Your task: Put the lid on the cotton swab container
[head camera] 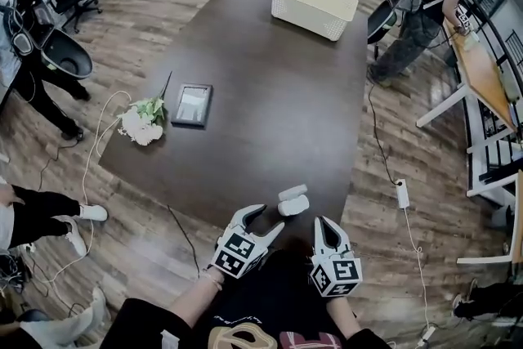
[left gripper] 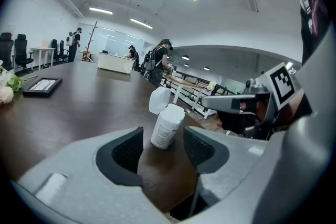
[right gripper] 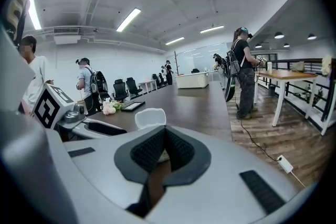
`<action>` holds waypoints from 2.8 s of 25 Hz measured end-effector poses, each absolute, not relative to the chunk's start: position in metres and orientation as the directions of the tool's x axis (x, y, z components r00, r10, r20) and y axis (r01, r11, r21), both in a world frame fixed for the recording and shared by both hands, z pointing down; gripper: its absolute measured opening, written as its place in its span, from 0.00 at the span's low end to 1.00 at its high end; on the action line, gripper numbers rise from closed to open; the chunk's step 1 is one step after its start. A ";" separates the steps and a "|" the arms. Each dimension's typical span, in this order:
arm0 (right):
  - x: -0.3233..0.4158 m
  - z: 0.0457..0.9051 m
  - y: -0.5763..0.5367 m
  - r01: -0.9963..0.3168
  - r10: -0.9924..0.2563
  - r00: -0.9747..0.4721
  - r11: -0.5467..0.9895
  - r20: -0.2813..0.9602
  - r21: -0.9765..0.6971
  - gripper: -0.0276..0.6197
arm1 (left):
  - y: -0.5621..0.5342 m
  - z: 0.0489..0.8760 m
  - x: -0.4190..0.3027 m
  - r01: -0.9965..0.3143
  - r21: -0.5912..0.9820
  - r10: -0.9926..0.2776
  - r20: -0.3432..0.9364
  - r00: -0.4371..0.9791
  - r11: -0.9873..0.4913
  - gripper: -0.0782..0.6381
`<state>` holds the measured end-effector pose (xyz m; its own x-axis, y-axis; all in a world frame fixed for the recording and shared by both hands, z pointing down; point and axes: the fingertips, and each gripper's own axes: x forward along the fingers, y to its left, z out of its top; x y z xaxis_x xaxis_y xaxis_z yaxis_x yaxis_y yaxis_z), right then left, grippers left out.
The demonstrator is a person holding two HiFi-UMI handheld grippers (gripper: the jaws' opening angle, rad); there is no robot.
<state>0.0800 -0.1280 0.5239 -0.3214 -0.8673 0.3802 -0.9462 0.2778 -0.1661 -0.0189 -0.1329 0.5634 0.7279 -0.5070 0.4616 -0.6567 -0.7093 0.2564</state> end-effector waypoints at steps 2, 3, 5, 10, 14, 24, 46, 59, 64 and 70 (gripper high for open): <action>0.081 0.524 -0.130 -0.949 -0.870 -0.313 0.269 0.380 -0.166 0.05 | -0.135 0.570 -0.014 -0.637 0.260 -0.477 0.478 0.738 -0.725 0.43; 0.082 0.523 -0.131 -0.949 -0.872 -0.312 0.268 0.378 -0.166 0.05 | -0.135 0.574 -0.012 -0.631 0.260 -0.465 0.487 0.739 -0.730 0.43; 0.084 0.521 -0.134 -0.949 -0.873 -0.312 0.269 0.374 -0.163 0.05 | -0.137 0.580 -0.008 -0.631 0.253 -0.456 0.505 0.733 -0.734 0.43; 0.090 0.518 -0.142 -0.940 -0.864 -0.340 0.305 0.371 -0.152 0.05 | -0.145 0.589 0.001 -0.641 0.238 -0.458 0.527 0.716 -0.729 0.45; 0.093 0.514 -0.151 -0.924 -0.847 -0.381 0.366 0.372 -0.114 0.05 | -0.149 0.601 0.006 -0.637 0.220 -0.436 0.565 0.701 -0.739 0.46; 0.104 0.498 -0.188 -0.900 -0.837 -0.434 0.417 0.334 -0.126 0.05 | -0.148 0.614 0.018 -0.594 0.140 -0.389 0.633 0.669 -0.793 0.46; 0.040 0.541 -0.242 -0.633 -0.355 -0.710 0.700 0.608 -0.331 0.05 | -0.151 0.617 0.032 -0.494 0.082 -0.328 0.651 0.684 -0.866 0.41; 0.039 0.541 -0.200 -0.556 -0.278 -0.747 0.760 0.604 -0.337 0.05 | -0.152 0.616 0.030 -0.497 0.077 -0.338 0.643 0.687 -0.864 0.41; 0.040 0.544 -0.191 -0.564 -0.285 -0.753 0.745 0.593 -0.357 0.05 | -0.152 0.617 0.030 -0.503 0.081 -0.340 0.644 0.685 -0.860 0.41; 0.040 0.545 -0.184 -0.569 -0.295 -0.754 0.739 0.587 -0.359 0.05 | -0.153 0.616 0.029 -0.510 0.087 -0.342 0.644 0.685 -0.856 0.41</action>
<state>0.0399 -0.1837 0.5448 -0.7538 -0.2953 0.5870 -0.5695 0.7393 -0.3594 0.0295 -0.1532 0.6162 0.6845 -0.3423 0.6436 -0.5096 -0.8561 0.0866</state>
